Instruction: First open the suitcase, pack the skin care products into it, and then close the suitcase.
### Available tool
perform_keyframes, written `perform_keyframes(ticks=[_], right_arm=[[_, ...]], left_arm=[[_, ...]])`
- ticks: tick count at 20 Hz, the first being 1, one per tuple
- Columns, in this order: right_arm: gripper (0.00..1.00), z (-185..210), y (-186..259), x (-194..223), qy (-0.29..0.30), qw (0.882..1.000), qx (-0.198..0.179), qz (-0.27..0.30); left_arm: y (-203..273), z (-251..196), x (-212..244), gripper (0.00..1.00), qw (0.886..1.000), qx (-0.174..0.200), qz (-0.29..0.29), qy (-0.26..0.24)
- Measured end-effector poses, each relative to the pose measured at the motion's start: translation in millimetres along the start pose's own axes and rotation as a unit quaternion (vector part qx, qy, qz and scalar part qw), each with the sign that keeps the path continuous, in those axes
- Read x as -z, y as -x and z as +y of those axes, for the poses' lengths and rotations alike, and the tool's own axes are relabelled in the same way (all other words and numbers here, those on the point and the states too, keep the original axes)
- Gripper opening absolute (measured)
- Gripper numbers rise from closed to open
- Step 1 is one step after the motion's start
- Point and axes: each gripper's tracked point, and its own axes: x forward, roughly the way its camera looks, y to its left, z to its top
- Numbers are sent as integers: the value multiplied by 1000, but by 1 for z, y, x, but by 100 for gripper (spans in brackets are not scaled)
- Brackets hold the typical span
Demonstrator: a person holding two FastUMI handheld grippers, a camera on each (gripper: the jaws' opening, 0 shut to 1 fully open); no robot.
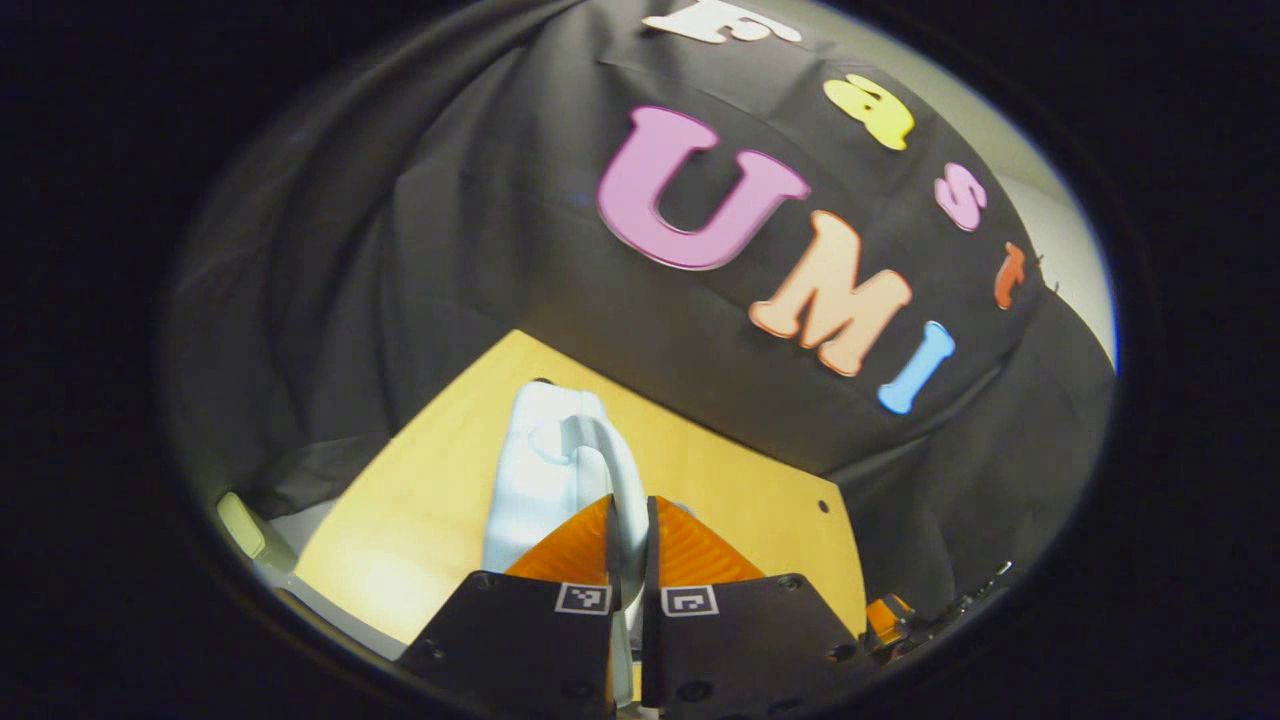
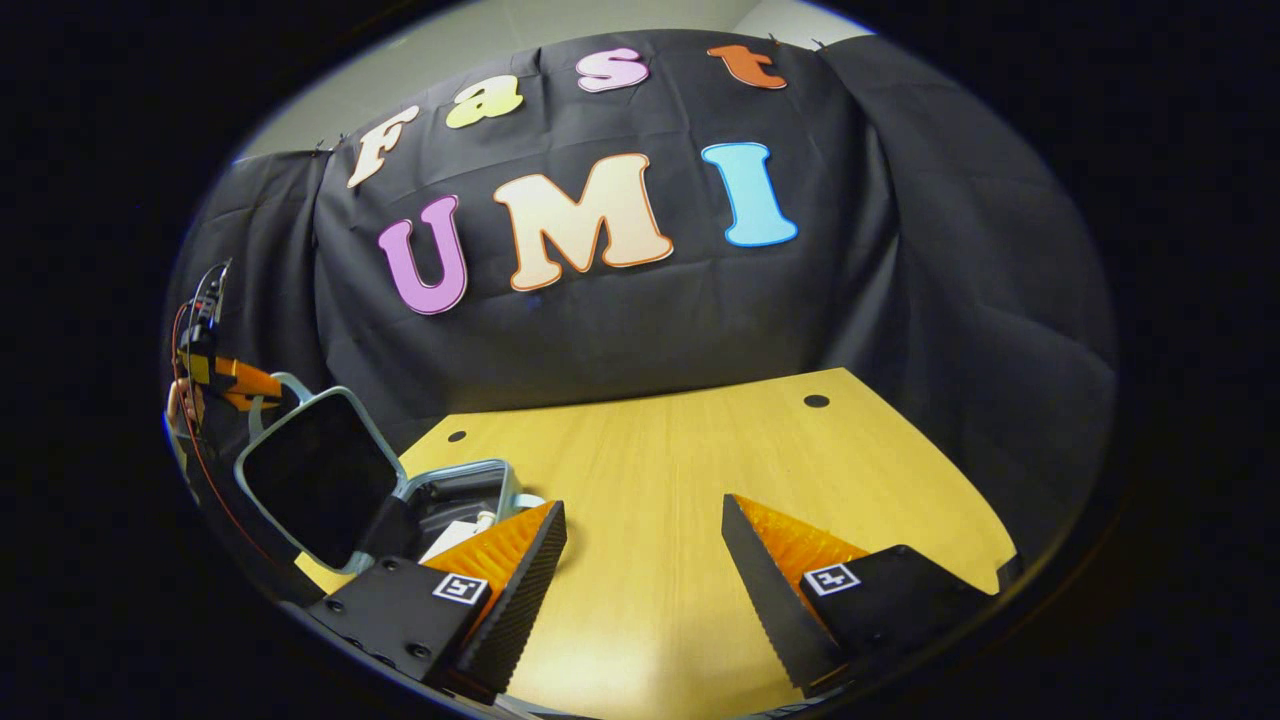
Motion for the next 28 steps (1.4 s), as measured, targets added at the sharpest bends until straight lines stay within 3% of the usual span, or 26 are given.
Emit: perform_keyframes(ticks=[4,7,12,17,21,25,26,27,28], right_arm=[[98,-20,1,-13,4,1000,-13,-8],[98,-32,3,-16,-5,1000,-22,-8],[98,-54,11,-7,9,1000,-28,-2],[98,-70,17,2,-7,1000,-29,5],[98,-79,22,8,2,1000,-25,10],[98,-78,21,4,1,999,-34,4],[99,-76,21,1,3,999,-37,2],[99,-74,21,-2,7,999,-40,-2],[98,-71,20,-5,9,999,-44,-5]], left_arm=[[-42,-75,48,4,998,50,39,-5],[-83,-111,89,4,995,59,75,-13],[-147,-138,172,5,986,10,151,-63],[-184,-120,229,5,972,-60,207,-92],[-199,-104,259,6,959,-94,231,-137],[-185,-106,255,29,958,-99,227,-144],[-185,-112,252,51,960,-96,217,-150],[-182,-117,247,64,960,-99,207,-161],[-179,-121,241,84,961,-102,195,-169]])
